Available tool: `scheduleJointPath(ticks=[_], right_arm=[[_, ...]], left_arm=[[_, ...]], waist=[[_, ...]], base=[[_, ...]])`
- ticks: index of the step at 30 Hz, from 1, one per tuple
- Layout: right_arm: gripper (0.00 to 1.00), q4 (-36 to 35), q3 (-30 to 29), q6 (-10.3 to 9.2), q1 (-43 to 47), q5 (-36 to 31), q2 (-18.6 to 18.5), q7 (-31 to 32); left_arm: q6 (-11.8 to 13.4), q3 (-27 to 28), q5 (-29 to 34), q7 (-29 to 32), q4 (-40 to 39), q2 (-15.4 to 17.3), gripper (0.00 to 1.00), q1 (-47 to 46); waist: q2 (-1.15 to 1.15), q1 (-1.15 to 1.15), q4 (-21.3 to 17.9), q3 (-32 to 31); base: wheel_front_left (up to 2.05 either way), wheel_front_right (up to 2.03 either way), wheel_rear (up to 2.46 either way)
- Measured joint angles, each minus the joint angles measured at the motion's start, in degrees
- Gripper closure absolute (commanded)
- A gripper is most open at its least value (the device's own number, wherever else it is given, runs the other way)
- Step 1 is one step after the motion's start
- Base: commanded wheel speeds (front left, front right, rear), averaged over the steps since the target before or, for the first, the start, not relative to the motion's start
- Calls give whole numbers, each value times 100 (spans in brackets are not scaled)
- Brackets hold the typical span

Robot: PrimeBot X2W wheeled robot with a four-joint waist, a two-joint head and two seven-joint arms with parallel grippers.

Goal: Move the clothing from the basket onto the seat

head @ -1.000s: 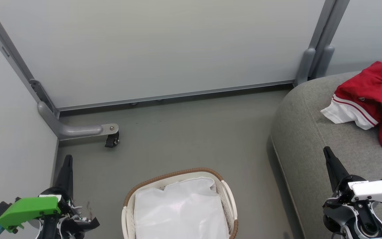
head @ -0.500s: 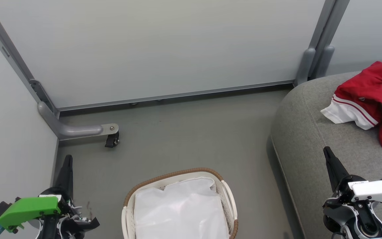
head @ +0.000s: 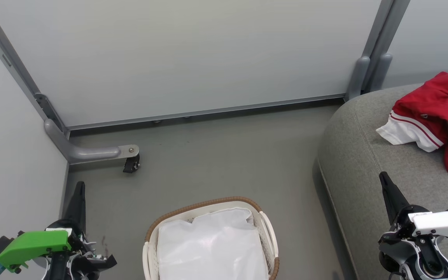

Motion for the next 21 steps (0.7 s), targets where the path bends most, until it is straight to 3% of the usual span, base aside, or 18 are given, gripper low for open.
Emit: scheduleJointPath(ticks=[21], right_arm=[[100,0,0,0,1,0,0,0]], left_arm=[[0,0,0,0,0,0,100,0]], waist=[[0,0,0,0]], base=[[0,0,0]])
